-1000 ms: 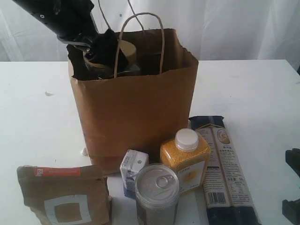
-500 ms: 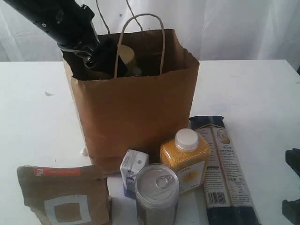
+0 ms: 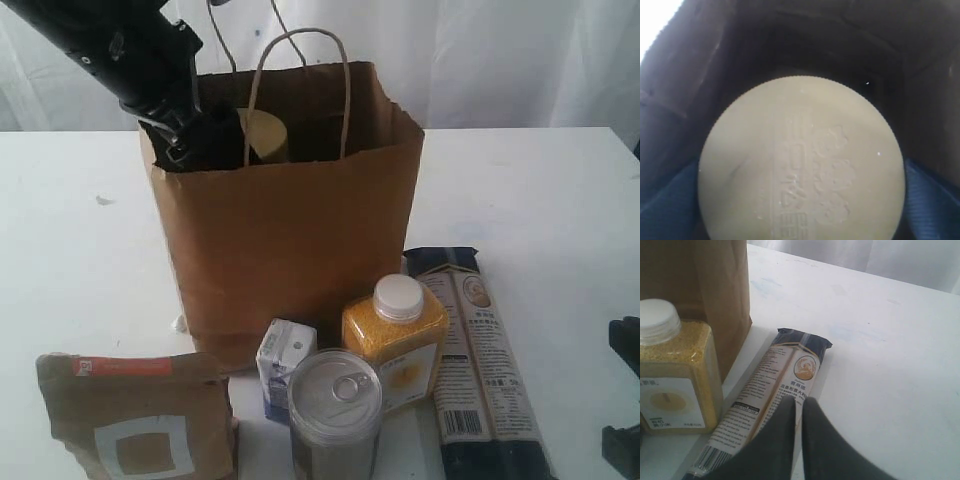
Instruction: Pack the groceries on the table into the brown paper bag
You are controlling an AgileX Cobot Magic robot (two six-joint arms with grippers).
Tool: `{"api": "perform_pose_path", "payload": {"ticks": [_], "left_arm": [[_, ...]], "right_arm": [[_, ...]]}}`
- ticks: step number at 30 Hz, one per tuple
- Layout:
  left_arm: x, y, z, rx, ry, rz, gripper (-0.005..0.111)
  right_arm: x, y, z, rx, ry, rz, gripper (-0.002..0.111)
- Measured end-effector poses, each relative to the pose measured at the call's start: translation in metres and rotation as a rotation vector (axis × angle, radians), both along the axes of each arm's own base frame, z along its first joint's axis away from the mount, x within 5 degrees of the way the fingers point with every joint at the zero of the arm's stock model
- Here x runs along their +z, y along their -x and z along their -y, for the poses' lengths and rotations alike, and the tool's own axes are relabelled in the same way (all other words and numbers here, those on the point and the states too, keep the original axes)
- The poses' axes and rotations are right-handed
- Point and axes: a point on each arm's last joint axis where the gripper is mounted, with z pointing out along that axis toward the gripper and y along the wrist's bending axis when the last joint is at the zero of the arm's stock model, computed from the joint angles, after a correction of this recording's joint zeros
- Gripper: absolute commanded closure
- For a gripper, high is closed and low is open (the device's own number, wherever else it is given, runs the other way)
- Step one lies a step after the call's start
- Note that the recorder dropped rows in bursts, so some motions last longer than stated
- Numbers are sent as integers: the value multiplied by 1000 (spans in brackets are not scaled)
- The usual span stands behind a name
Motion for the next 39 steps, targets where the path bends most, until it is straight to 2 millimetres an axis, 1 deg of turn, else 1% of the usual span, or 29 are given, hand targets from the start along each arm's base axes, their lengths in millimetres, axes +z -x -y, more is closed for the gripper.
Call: {"api": "perform_pose_path", "payload": {"ticks": [9, 22, 32, 39], "left_arm": [[2, -3, 1, 48, 29, 7, 1], [1, -1, 0, 41, 21, -11, 1], [1, -1, 2, 40, 38, -19, 1], [3, 1, 4, 39, 71, -38, 1]], "right_arm": [[0, 0, 0, 0, 0, 0, 103], [0, 0, 0, 0, -1, 2, 103], [16, -5, 1, -27, -56, 180, 103], [23, -7, 1, -62, -170, 210, 103]]}}
